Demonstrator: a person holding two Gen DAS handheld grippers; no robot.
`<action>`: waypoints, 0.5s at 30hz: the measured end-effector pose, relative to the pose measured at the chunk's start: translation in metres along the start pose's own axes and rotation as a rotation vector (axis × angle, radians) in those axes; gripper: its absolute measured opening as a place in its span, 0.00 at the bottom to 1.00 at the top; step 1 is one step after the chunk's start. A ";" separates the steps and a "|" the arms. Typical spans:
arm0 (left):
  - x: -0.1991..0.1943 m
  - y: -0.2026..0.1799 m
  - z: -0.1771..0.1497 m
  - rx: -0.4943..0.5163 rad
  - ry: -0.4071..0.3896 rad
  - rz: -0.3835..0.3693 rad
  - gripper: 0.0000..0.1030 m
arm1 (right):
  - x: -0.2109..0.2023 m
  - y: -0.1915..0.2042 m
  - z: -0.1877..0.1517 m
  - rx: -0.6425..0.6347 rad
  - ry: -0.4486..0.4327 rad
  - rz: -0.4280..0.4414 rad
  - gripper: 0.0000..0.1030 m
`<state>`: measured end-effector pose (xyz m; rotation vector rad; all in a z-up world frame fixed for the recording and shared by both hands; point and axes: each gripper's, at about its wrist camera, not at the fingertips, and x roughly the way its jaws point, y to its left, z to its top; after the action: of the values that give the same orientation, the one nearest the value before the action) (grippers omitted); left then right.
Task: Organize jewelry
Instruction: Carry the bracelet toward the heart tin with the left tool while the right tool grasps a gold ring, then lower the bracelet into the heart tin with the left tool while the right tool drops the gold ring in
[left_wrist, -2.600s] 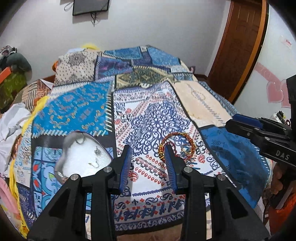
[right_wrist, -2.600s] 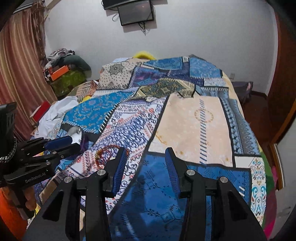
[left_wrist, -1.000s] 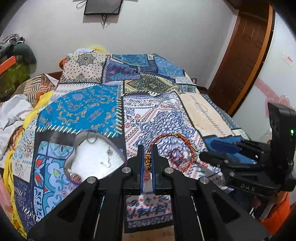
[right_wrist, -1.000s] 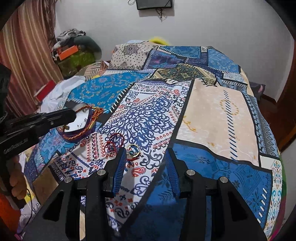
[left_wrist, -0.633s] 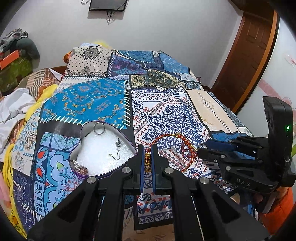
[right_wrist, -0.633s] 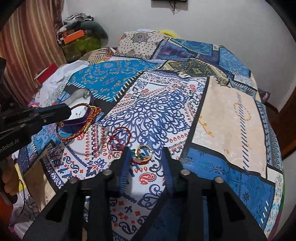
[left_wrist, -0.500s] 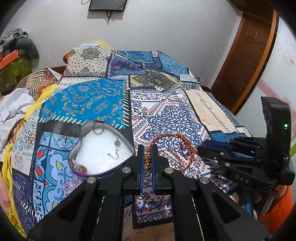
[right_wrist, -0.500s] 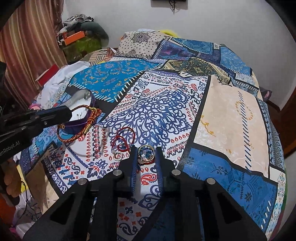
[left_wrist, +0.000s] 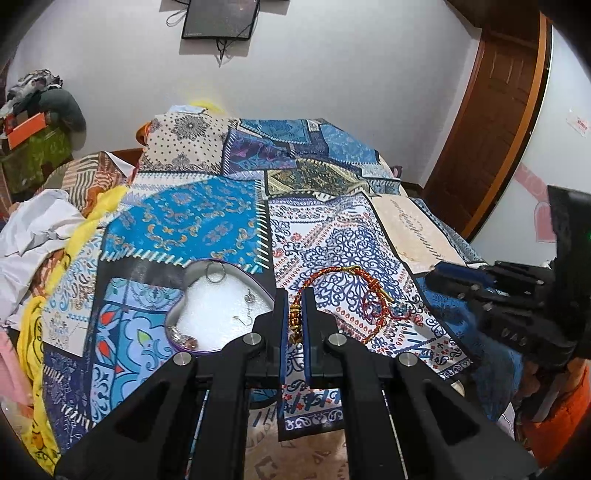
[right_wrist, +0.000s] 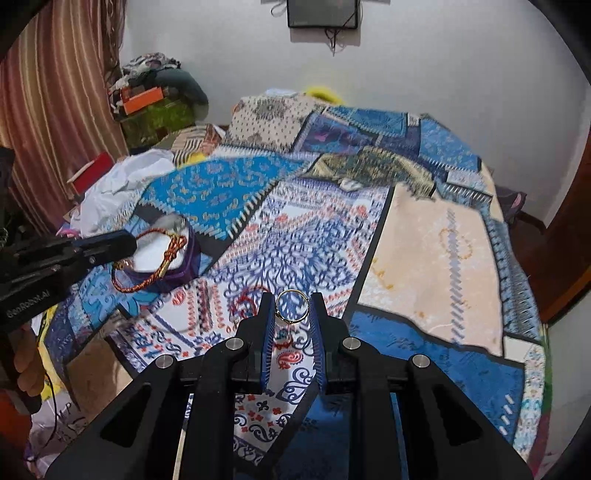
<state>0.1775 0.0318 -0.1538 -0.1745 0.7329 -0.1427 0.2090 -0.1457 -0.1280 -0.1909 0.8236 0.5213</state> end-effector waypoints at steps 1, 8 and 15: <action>-0.003 0.001 0.001 0.000 -0.007 0.003 0.05 | -0.004 0.000 0.002 0.002 -0.013 0.000 0.16; -0.021 0.007 0.007 0.004 -0.053 0.028 0.05 | -0.025 0.008 0.019 0.009 -0.094 -0.002 0.16; -0.035 0.022 0.013 -0.007 -0.097 0.048 0.05 | -0.036 0.023 0.034 0.000 -0.155 0.015 0.16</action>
<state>0.1625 0.0616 -0.1262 -0.1692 0.6404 -0.0852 0.1990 -0.1269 -0.0772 -0.1424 0.6744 0.5434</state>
